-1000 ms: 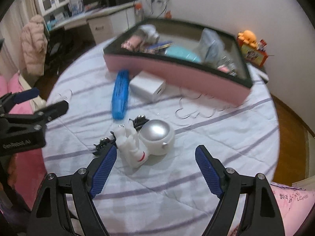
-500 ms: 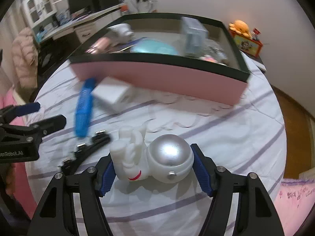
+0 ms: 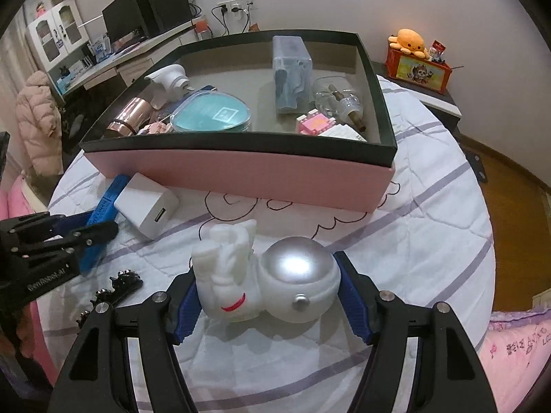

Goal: Organize rigid objects
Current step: 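Grasp the blue highlighter with the left tool while the right tool grasps the silver ball toy, then carry the highlighter and ball toy into the box and release both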

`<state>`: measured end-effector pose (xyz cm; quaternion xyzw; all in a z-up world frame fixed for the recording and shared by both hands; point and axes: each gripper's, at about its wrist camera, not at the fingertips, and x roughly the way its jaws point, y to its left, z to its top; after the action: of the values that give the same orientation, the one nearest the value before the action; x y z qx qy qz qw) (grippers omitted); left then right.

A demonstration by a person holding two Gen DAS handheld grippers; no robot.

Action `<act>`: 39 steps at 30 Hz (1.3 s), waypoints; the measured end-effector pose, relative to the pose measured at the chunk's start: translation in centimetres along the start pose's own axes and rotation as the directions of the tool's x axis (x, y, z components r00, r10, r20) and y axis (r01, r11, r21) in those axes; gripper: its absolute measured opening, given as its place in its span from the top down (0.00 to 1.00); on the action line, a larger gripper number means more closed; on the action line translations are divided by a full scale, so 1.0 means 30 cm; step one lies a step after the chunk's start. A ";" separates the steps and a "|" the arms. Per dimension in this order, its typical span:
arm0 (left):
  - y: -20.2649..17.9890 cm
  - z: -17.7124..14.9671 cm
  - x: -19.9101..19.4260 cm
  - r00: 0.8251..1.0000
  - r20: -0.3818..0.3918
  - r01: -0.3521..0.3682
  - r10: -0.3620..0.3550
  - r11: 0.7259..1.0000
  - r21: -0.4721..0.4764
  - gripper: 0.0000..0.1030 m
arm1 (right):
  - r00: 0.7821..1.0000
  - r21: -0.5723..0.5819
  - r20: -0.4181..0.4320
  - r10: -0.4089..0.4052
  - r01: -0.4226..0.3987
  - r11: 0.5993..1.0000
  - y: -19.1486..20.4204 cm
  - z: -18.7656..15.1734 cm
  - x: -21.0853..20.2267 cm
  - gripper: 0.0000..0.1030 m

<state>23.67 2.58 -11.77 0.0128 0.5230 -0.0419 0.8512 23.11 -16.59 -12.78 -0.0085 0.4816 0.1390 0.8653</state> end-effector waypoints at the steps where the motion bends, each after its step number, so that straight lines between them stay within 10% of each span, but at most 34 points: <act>1: 0.002 0.001 -0.004 1.000 -0.001 -0.002 0.002 1.000 0.000 0.74 | 1.000 0.001 0.001 0.000 0.000 1.000 0.001 -0.001 -0.004 0.32; 18: 0.031 -0.046 -0.235 0.989 0.148 -0.005 0.006 1.000 -0.011 0.74 | 0.988 -0.001 0.154 -0.034 0.035 0.999 0.050 -0.017 -0.253 0.32; 39: -0.011 -0.174 -0.684 0.888 0.458 -0.067 0.049 0.998 0.022 0.74 | 0.896 0.008 0.437 -0.078 0.083 0.997 0.144 -0.142 -0.688 0.32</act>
<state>9.78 3.79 4.18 0.0339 0.3068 -0.0281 0.9507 8.22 -17.87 2.69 -0.0017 0.2740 0.1041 0.9561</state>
